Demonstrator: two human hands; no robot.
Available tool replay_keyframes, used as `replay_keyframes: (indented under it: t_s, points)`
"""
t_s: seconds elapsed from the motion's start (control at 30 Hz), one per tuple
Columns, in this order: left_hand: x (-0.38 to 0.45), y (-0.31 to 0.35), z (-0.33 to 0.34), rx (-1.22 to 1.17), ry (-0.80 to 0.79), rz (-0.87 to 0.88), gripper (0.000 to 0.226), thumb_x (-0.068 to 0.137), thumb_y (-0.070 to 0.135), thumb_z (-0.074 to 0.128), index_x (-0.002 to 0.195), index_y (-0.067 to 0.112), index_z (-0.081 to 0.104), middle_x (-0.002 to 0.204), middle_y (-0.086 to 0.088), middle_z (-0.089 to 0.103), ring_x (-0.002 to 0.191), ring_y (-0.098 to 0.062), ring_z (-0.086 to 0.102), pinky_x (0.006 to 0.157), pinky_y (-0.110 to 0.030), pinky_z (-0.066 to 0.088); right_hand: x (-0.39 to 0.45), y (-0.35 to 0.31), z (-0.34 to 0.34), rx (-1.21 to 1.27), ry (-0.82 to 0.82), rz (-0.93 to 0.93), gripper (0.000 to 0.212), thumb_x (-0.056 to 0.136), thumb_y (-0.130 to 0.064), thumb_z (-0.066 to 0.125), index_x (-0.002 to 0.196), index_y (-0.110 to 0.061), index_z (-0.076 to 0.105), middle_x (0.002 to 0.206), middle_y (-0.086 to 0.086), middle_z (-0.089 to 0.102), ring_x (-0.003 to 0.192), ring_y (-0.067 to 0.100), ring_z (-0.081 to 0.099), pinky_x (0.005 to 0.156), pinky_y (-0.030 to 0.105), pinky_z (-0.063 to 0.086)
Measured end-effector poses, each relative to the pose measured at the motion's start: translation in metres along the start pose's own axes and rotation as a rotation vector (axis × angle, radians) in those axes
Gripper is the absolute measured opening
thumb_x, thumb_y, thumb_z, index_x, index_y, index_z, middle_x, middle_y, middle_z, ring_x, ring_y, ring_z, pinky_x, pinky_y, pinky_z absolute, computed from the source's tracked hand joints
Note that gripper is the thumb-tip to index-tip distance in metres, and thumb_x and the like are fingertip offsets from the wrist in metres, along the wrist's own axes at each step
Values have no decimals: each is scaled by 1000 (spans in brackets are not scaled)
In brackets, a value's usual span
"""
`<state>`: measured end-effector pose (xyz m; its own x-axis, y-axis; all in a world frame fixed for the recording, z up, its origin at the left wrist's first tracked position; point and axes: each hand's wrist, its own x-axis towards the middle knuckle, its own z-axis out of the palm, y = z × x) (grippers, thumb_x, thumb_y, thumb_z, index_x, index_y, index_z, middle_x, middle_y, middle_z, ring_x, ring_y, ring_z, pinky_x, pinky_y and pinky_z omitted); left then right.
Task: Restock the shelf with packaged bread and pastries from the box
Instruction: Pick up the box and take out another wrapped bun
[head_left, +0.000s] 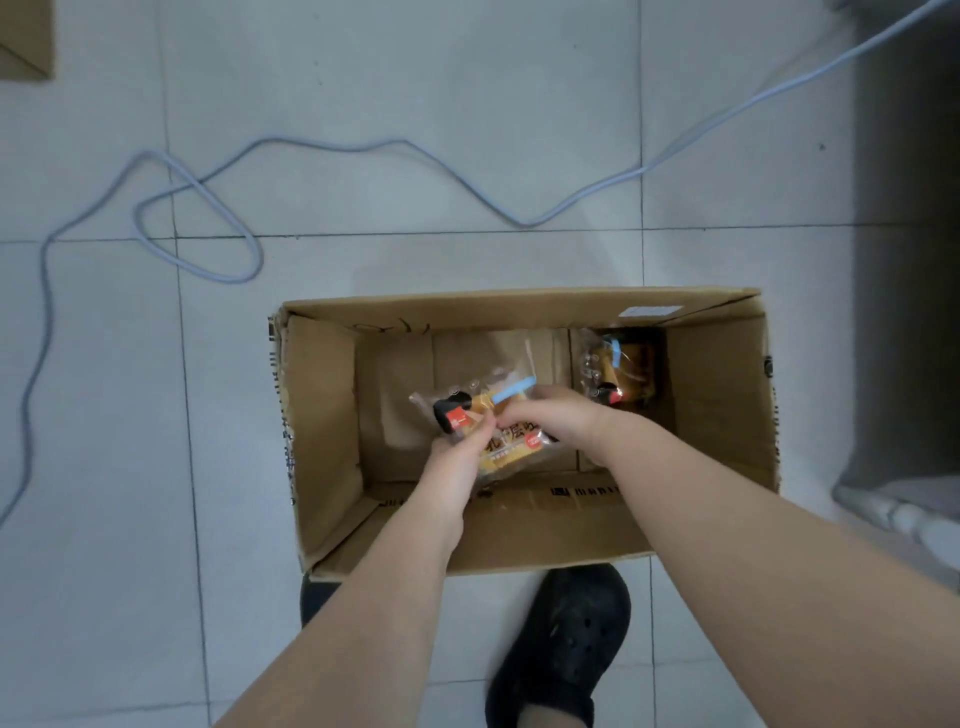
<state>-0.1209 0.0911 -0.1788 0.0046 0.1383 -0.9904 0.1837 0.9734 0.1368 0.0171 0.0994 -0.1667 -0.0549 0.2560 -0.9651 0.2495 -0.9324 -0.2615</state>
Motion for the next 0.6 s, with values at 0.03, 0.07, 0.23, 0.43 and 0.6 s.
replay_keyframes:
  t_s: [0.03,0.07,0.23,0.43,0.6]
  points:
    - [-14,5,0,3,5,6,81,67,61,71,132,20,48,120,-3,64,111,-22,60,107,-41,40,-12,-4,0,25,23,-7,61,81,-36,66,137,-18,47,137,1,49,124,20,44,94,30,33]
    - [-24,9,-1,8,13,22,73,73,57,69,132,19,48,120,-4,64,112,-22,59,108,-41,39,-25,-8,0,48,40,-16,59,83,-34,65,136,-16,46,133,1,49,119,19,46,93,29,33]
    - [-90,45,-3,134,-33,136,115,37,75,74,136,24,43,131,-3,58,118,-25,57,107,-45,39,-105,-35,-6,210,104,-78,49,87,-32,61,130,-16,44,118,1,52,96,12,48,73,26,36]
    - [-253,125,2,272,-84,392,62,70,51,74,115,15,51,113,-2,64,105,-16,58,99,-37,43,-255,-100,-25,402,224,-233,14,90,-24,55,104,-22,55,109,-1,57,95,11,51,72,24,37]
    - [-408,186,10,320,-93,618,37,83,32,69,109,16,47,107,1,62,105,-17,59,91,-32,45,-415,-165,-41,504,358,-451,38,71,-32,62,103,-13,60,93,-2,61,79,5,53,59,20,36]
